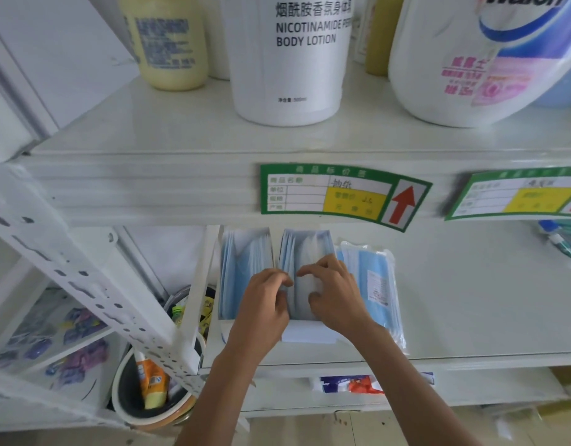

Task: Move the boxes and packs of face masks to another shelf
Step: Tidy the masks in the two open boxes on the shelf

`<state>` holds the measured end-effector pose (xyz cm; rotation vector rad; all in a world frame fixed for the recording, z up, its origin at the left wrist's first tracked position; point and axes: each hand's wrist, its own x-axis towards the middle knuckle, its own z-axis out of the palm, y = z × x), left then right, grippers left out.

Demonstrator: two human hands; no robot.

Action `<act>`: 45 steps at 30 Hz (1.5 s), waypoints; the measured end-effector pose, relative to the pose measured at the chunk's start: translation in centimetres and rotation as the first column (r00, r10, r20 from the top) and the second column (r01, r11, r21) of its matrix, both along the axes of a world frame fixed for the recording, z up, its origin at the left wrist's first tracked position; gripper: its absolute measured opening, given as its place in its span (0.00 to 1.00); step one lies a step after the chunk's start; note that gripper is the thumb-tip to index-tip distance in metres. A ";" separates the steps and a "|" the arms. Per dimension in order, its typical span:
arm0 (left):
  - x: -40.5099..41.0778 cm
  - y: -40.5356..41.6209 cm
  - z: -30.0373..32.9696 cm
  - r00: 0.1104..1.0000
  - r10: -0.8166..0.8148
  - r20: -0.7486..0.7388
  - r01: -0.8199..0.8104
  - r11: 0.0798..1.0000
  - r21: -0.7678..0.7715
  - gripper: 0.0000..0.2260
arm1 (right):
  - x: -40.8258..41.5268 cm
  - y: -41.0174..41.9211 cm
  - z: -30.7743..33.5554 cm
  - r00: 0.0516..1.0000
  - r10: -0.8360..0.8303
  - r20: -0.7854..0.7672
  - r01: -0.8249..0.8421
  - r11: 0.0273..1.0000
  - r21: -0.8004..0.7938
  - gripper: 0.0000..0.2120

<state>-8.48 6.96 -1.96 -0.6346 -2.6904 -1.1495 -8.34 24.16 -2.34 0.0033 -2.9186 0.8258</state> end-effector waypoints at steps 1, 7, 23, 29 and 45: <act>0.0 0.0 0.1 1.000 0.001 0.004 -0.001 1.000 0.003 0.11 | 0.1 0.0 0.0 1.000 0.008 -0.004 -0.008 1.000 0.008 0.24; 0.0 -0.1 0.2 1.000 0.009 0.029 -0.010 0.999 0.050 0.08 | 0.3 -0.5 0.0 0.999 -0.051 0.003 0.051 0.999 0.013 0.20; 0.2 -0.3 -0.1 0.999 0.036 0.033 -0.038 0.998 0.044 0.08 | -0.1 -0.3 -0.7 0.989 -0.145 -0.010 0.143 0.984 -0.103 0.26; 0.2 -0.4 0.0 0.999 0.025 0.022 -0.025 0.999 0.037 0.05 | 0.1 -1.1 -0.7 0.981 -0.186 -0.056 0.189 0.981 0.041 0.22; 0.1 -0.3 -0.2 1.000 0.003 0.000 -0.003 1.000 0.031 0.05 | 0.2 -1.0 -0.5 0.985 -0.107 -0.136 0.116 0.991 0.060 0.17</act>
